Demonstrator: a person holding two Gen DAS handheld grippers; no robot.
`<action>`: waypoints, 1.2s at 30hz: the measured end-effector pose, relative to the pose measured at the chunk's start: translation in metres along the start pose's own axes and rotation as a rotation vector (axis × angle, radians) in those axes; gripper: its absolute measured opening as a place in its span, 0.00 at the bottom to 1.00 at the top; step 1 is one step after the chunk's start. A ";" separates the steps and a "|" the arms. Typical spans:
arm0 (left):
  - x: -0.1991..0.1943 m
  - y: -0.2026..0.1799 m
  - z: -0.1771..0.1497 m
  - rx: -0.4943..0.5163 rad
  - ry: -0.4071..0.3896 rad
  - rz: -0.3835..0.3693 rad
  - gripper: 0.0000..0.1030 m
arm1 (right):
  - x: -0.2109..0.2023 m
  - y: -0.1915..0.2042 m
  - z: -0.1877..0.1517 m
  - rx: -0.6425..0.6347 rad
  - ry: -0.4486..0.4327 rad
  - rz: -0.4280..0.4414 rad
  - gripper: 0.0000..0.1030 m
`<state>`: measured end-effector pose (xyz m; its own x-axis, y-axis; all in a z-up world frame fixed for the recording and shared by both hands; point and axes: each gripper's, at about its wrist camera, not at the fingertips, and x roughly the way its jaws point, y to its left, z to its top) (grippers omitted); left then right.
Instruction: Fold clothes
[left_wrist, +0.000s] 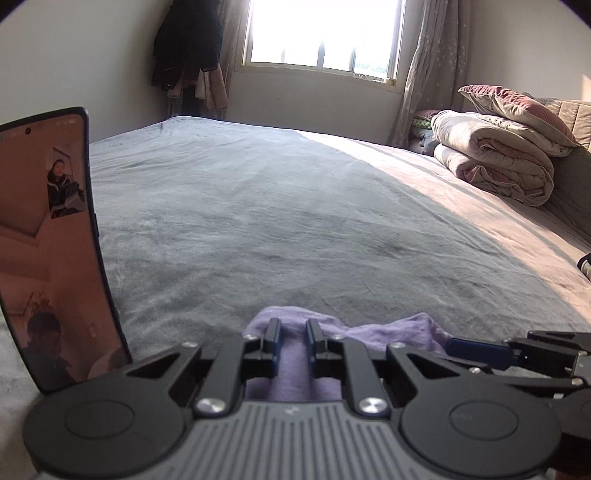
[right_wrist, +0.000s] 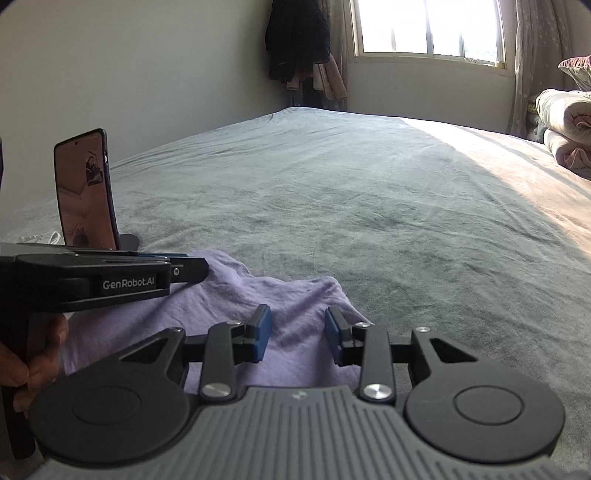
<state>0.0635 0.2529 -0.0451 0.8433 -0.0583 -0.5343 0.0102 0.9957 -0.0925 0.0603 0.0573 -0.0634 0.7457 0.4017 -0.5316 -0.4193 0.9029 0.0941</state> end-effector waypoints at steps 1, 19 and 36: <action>0.002 0.002 0.001 0.000 -0.001 0.012 0.17 | 0.007 -0.004 0.001 0.006 0.008 -0.010 0.29; -0.076 0.039 -0.025 0.048 0.010 -0.030 0.17 | -0.063 0.028 -0.022 -0.095 -0.028 0.121 0.34; -0.104 0.044 -0.052 0.111 0.125 0.046 0.39 | -0.121 0.042 -0.068 -0.252 0.040 0.106 0.37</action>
<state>-0.0517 0.2990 -0.0373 0.7707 -0.0143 -0.6371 0.0384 0.9990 0.0240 -0.0823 0.0365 -0.0522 0.6715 0.4810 -0.5636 -0.6134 0.7876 -0.0588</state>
